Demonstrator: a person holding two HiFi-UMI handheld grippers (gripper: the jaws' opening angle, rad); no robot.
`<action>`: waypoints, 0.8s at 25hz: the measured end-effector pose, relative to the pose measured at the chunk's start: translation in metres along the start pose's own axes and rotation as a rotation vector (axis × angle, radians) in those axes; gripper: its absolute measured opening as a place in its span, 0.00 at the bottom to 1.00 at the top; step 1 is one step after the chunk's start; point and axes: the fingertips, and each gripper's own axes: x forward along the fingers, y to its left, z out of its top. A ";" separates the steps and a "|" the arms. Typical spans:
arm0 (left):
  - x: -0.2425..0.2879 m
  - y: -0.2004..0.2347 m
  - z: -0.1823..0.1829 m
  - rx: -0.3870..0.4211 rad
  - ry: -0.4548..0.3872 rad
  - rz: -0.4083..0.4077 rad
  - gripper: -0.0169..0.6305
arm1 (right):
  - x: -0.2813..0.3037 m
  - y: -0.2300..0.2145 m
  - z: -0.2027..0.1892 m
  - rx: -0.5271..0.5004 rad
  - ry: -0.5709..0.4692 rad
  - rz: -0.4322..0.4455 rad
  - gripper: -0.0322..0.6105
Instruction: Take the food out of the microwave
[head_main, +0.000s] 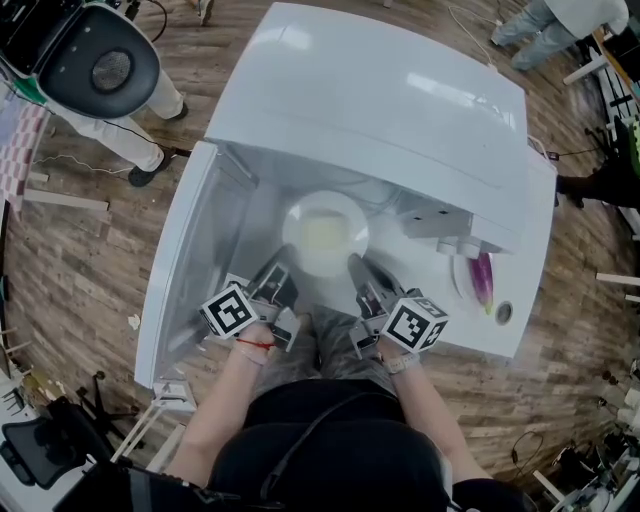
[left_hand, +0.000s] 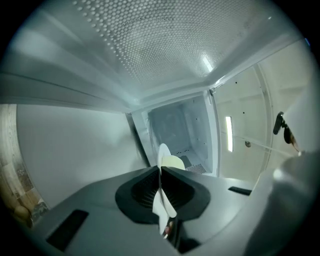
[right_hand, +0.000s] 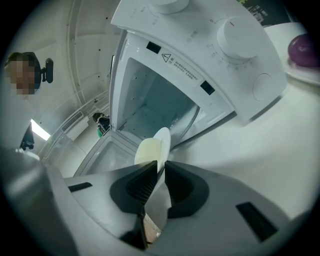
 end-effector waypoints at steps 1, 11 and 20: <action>-0.001 0.000 -0.002 -0.006 0.000 -0.002 0.06 | -0.002 0.000 -0.001 0.001 -0.002 0.000 0.15; -0.015 0.000 -0.018 0.011 0.035 0.000 0.06 | -0.022 0.003 -0.017 0.009 -0.024 -0.021 0.15; -0.030 0.008 -0.031 0.032 0.070 0.039 0.06 | -0.037 0.003 -0.033 0.020 -0.037 -0.040 0.15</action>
